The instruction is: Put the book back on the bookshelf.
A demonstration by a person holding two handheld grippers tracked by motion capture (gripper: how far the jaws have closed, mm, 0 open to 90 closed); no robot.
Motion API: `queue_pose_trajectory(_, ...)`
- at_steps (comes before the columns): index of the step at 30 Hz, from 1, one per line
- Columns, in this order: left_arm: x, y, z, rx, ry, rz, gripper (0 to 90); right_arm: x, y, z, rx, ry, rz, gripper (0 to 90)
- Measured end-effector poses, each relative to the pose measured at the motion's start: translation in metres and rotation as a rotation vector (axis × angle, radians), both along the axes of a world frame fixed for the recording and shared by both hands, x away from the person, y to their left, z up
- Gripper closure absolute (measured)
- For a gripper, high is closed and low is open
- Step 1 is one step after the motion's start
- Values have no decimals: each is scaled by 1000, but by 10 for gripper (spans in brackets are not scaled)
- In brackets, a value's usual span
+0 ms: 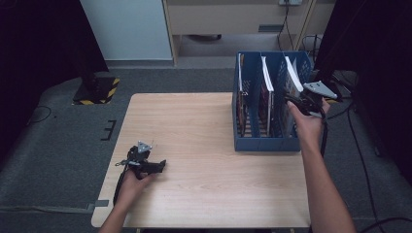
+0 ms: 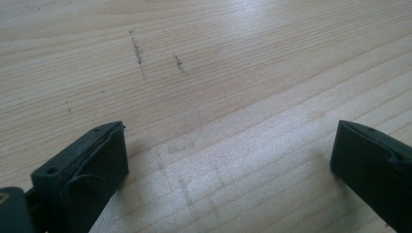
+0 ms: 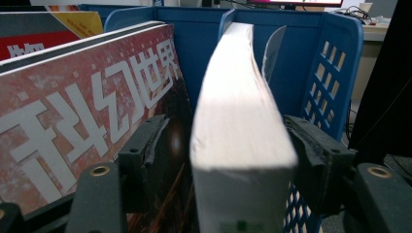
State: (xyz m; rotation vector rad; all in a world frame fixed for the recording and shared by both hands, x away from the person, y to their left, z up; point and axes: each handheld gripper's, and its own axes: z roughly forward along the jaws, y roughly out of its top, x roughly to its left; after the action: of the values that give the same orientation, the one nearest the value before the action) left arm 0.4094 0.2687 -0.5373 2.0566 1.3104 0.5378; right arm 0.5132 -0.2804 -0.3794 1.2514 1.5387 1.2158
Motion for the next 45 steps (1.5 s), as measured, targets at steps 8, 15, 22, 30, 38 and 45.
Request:
queue_pose_trajectory(8,0,0,0,0,0,0,0,-10,-7,-5,12,20,16,286)
queue_pose_trajectory(15,0,0,0,0,0,0,0,-14,-7,-5,14,37,34,247)
queue_pose_trajectory(22,0,0,0,0,0,0,0,-19,-5,-5,-8,51,48,216)
queue_pose_trajectory(30,0,0,0,-1,1,-1,0,-31,-7,-6,-12,51,64,195)
queue_pose_trajectory(38,0,0,0,-1,1,0,0,-43,-9,-7,-8,48,79,165)
queue_pose_trajectory(45,0,0,0,-1,1,0,0,-54,-9,-10,-2,50,93,138)
